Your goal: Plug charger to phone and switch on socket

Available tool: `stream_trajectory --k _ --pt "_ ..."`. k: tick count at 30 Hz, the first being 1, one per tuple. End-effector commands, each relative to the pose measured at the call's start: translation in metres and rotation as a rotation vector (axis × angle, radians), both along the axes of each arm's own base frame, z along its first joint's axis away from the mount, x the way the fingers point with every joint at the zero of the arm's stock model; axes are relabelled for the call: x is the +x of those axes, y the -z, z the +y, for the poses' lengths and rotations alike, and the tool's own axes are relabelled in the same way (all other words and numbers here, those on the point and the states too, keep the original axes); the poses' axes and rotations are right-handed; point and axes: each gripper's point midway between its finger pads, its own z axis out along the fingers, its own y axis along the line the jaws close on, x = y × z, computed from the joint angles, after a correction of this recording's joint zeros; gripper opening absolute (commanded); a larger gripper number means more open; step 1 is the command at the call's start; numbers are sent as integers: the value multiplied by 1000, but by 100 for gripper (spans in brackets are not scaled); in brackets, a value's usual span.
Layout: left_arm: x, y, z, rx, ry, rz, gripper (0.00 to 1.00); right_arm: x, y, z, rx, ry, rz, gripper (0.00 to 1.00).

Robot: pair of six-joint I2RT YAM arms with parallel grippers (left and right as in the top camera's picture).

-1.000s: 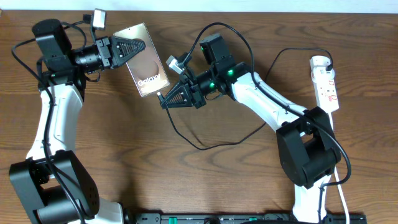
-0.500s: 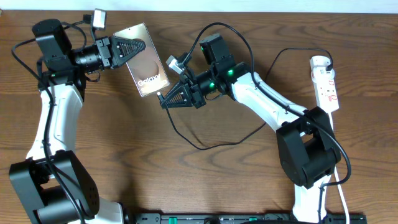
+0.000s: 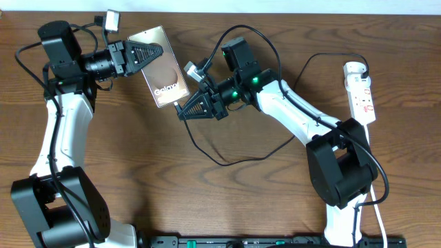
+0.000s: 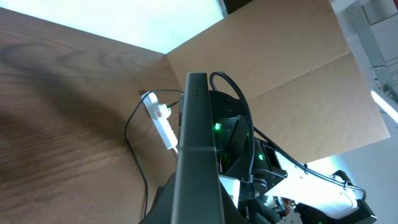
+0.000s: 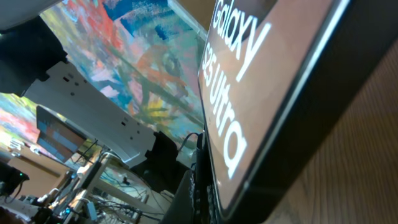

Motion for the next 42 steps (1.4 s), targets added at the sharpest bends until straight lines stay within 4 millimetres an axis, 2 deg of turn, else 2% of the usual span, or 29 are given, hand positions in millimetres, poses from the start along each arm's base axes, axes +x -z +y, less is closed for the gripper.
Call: stream_trajectory --k 1,42 --pt "-5 -6 -2 -9 21 -1 7 0 -3 0 6 -3 -4 1" --pt "-7 -6 -3 -7 32 -20 7 4 -1 1 -15 16 4 1"
